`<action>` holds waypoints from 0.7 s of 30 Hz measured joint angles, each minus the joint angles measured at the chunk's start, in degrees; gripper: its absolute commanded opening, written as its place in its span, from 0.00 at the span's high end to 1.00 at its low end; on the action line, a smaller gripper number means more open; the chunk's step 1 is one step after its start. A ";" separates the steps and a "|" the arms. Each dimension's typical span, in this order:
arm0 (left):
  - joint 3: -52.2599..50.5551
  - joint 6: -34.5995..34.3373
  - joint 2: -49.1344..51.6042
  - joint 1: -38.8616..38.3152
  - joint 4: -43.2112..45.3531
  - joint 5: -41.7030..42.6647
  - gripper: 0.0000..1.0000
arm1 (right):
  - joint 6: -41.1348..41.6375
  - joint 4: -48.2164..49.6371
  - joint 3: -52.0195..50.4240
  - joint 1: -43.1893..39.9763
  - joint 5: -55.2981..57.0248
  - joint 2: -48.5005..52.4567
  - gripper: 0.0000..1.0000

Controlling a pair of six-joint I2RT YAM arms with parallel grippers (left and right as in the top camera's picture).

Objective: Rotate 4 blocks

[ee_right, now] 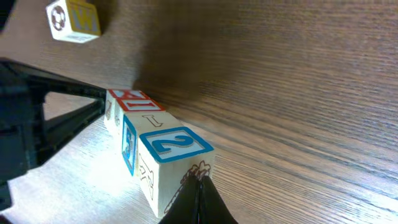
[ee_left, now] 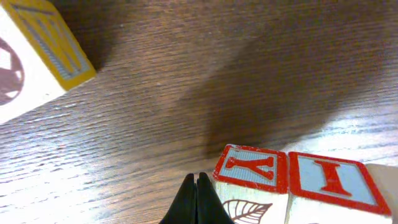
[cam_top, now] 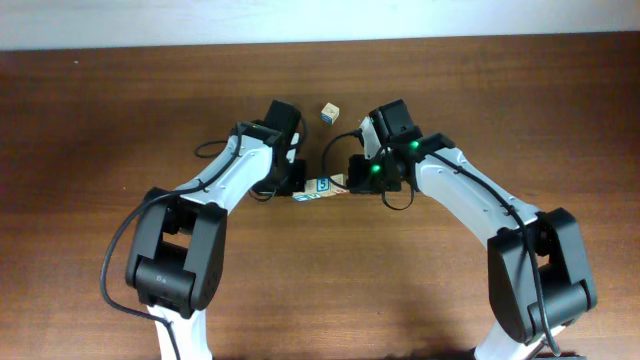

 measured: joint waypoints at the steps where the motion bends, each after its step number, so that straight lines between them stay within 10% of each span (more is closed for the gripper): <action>1: -0.02 0.00 0.00 0.07 0.00 -0.39 1.00 | 0.39 0.39 0.04 0.39 0.22 -0.15 0.96; 21: -0.28 0.00 0.11 0.70 -0.37 -1.70 1.00 | 3.28 3.80 1.64 3.78 -1.03 -2.10 0.96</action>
